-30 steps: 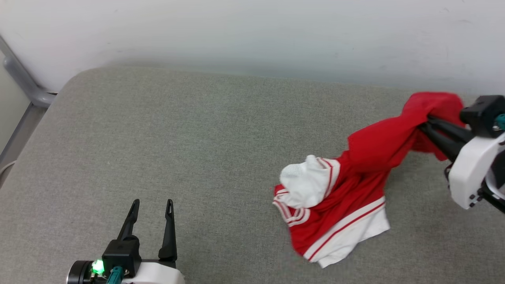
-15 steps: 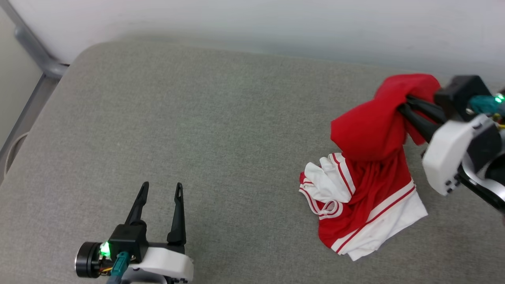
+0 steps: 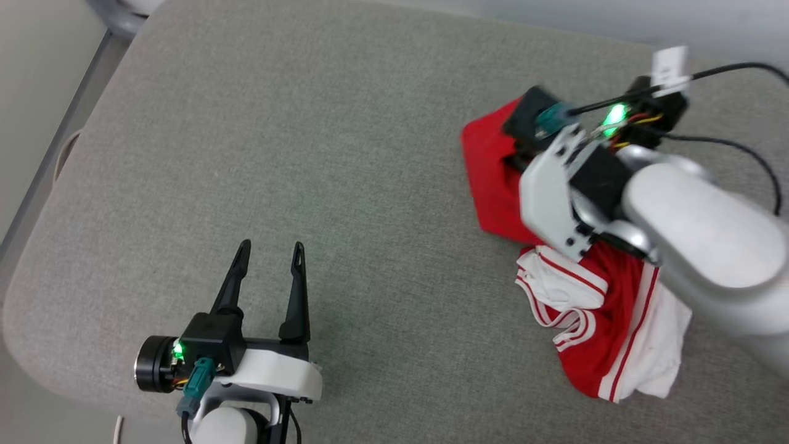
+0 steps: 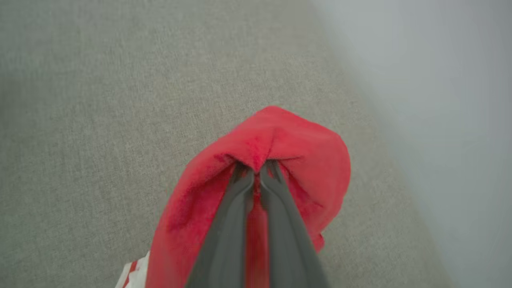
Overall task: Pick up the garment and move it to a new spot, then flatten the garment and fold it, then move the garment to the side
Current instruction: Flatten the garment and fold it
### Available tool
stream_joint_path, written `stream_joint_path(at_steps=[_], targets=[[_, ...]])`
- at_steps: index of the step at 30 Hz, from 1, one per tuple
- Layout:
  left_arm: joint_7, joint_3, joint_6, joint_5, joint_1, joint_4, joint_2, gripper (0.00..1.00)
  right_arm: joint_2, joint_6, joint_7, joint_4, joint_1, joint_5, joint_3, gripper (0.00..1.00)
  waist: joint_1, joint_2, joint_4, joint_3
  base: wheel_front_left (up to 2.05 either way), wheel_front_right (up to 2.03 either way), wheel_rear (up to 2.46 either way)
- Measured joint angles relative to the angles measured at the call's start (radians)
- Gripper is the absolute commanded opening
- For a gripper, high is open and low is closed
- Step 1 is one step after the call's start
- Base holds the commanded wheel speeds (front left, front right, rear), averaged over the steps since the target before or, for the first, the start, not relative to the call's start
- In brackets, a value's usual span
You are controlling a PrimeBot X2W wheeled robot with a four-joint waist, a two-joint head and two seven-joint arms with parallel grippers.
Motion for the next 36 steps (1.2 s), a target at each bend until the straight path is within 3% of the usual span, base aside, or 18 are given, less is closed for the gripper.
stream_joint_path(at_steps=[5, 12, 13, 14, 20, 27, 33, 36], targets=[[0.0, -0.02, 0.013, -0.016, -0.023, 0.001, 0.0, 1.0, 0.067, 0.0, -0.006, 0.14, -0.066, 0.072, 0.201, 0.0, 0.0, 0.0, 0.032, 0.042, 0.0, 0.0, 0.0], [0.0, -0.026, 0.022, -0.024, -0.036, 0.004, 0.0, 1.0, 0.113, 0.0, 0.012, 0.249, -0.083, 0.139, 0.263, 0.0, 0.0, -0.0001, 0.049, 0.062, 0.0, 0.0, 0.0], [0.0, -0.024, 0.025, -0.024, -0.036, 0.005, 0.0, 1.0, 0.113, 0.0, 0.006, 0.253, -0.084, 0.139, 0.264, 0.44, 0.0, 0.0, 0.046, 0.06, 0.0, 0.0, 0.0], [0.0, -0.021, 0.026, -0.024, -0.035, 0.005, 0.0, 1.0, 0.113, 0.0, -0.009, 0.256, -0.084, 0.142, 0.266, 1.0, 0.0, 0.0, 0.043, 0.057, 0.0, 0.0, 0.0], [0.0, 0.005, 0.024, -0.005, -0.009, 0.01, 0.0, 1.0, 0.064, 0.0, -0.175, 0.237, -0.086, 0.189, 0.266, 1.0, -0.0001, 0.0, 0.011, 0.016, 0.0, 0.0, 0.0], [0.0, 0.035, 0.012, 0.024, 0.031, 0.005, 0.0, 1.0, -0.071, 0.0, -0.338, 0.143, -0.046, 0.233, 0.177, 1.0, -0.0001, 0.0, -0.046, -0.049, 0.0, 0.0, 0.0], [0.0, 0.056, 0.002, 0.043, 0.073, 0.002, 0.0, 1.0, -0.193, 0.0, -0.365, 0.01, 0.045, 0.222, 0.051, 1.0, -0.0001, 0.0, -0.095, -0.106, 0.0, 0.0, 0.0], [0.0, 0.065, -0.003, 0.05, 0.092, 0.002, 0.0, 1.0, -0.248, 0.0, -0.316, -0.082, 0.108, 0.221, -0.01, 1.0, -0.0001, 0.0, -0.115, -0.133, 0.0, 0.0, 0.0]])
